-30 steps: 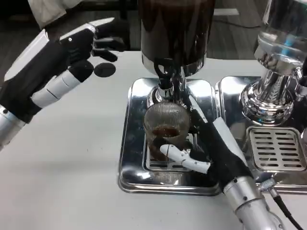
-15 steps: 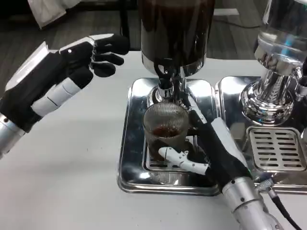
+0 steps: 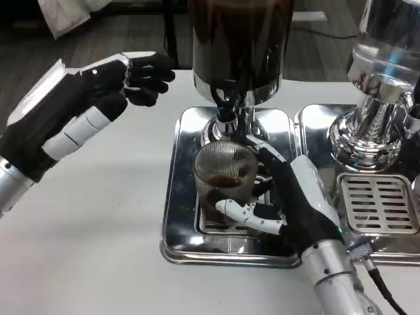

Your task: Grasp the cup under the faucet to collect the drink, then remove the cup.

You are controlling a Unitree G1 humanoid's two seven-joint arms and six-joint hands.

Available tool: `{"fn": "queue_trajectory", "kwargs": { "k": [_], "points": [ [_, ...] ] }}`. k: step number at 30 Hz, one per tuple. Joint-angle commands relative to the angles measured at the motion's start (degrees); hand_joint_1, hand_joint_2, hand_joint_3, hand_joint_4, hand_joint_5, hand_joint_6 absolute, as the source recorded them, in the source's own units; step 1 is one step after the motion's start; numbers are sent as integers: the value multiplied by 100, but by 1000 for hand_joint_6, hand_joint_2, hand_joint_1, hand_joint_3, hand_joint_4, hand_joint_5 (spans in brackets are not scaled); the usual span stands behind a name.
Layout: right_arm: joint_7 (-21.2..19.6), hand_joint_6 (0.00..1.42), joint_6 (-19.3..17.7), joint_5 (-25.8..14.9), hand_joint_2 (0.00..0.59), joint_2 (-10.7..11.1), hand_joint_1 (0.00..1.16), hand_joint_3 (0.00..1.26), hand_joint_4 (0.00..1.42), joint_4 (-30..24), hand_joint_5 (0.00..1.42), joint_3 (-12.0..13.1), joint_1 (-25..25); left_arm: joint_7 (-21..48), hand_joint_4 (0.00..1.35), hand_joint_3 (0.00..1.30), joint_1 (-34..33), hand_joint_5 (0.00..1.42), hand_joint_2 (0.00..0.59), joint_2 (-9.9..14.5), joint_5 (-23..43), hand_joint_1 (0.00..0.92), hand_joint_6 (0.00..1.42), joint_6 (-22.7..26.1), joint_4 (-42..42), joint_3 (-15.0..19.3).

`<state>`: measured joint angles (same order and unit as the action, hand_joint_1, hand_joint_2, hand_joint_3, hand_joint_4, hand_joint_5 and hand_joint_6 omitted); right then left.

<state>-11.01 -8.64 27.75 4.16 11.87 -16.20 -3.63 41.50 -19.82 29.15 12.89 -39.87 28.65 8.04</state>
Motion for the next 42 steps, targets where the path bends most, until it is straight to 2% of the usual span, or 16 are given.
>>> {"fn": "queue_trajectory", "kwargs": {
  "k": [1,4,14,22,29,42],
  "points": [
    [-271,682,-123,196,182,44,691,263,352,10,499,-66,36,-63,299,301,69,329,122,95,-67,0,435,-11,-8,58],
    [-506,734,-177,393,182,79,691,282,381,-43,541,-139,108,-57,302,304,70,330,122,106,-67,0,435,-24,-6,65],
    [-1040,851,-343,509,187,71,704,339,454,-195,661,-114,296,6,307,308,158,332,124,47,-131,0,436,8,-3,-66],
    [-1131,940,-312,571,187,84,704,370,493,-326,718,-68,340,66,308,308,270,332,129,-12,-282,0,436,-25,117,-303],
    [-1380,967,-359,677,187,35,704,378,509,-454,731,-33,409,96,308,308,260,332,129,10,-324,0,436,-93,297,-361],
    [-1483,1013,-366,710,196,191,703,400,529,-799,760,164,671,247,304,309,374,332,132,-13,-489,0,379,-236,516,-660]
  ]
}}
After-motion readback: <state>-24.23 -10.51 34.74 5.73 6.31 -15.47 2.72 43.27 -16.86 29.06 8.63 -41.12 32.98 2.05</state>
